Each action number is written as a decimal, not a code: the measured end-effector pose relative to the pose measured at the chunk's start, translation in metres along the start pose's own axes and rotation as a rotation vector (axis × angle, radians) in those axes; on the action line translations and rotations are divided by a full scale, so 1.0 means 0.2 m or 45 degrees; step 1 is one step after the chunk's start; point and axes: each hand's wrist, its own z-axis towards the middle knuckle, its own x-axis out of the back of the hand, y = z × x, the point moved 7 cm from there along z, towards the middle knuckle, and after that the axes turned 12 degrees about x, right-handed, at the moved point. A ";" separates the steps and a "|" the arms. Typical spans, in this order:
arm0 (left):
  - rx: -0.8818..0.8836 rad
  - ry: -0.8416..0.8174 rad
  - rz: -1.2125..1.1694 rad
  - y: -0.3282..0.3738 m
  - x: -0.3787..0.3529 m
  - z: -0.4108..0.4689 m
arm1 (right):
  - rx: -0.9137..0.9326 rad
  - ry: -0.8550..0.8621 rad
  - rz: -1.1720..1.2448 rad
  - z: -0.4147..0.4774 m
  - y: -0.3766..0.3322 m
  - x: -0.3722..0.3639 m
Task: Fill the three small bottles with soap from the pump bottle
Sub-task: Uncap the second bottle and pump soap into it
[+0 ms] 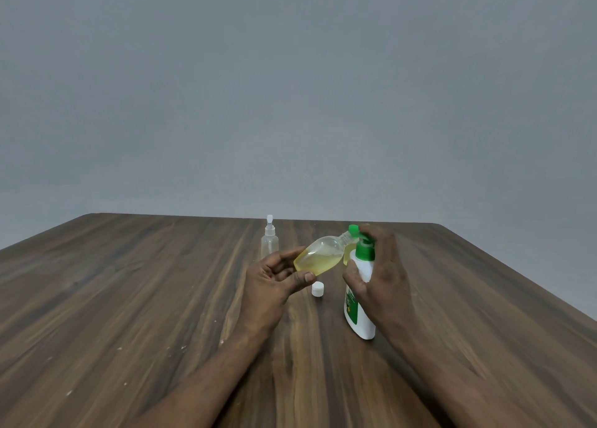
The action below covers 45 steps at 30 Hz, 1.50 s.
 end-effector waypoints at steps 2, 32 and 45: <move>0.000 0.001 0.004 0.00 0.00 0.00 | -0.006 -0.003 0.008 0.00 0.00 0.00; 0.005 -0.002 0.007 0.00 0.01 0.01 | 0.007 0.005 0.004 0.00 -0.01 0.01; 0.009 0.001 0.009 -0.01 0.01 0.01 | 0.009 0.025 0.035 0.00 -0.01 0.00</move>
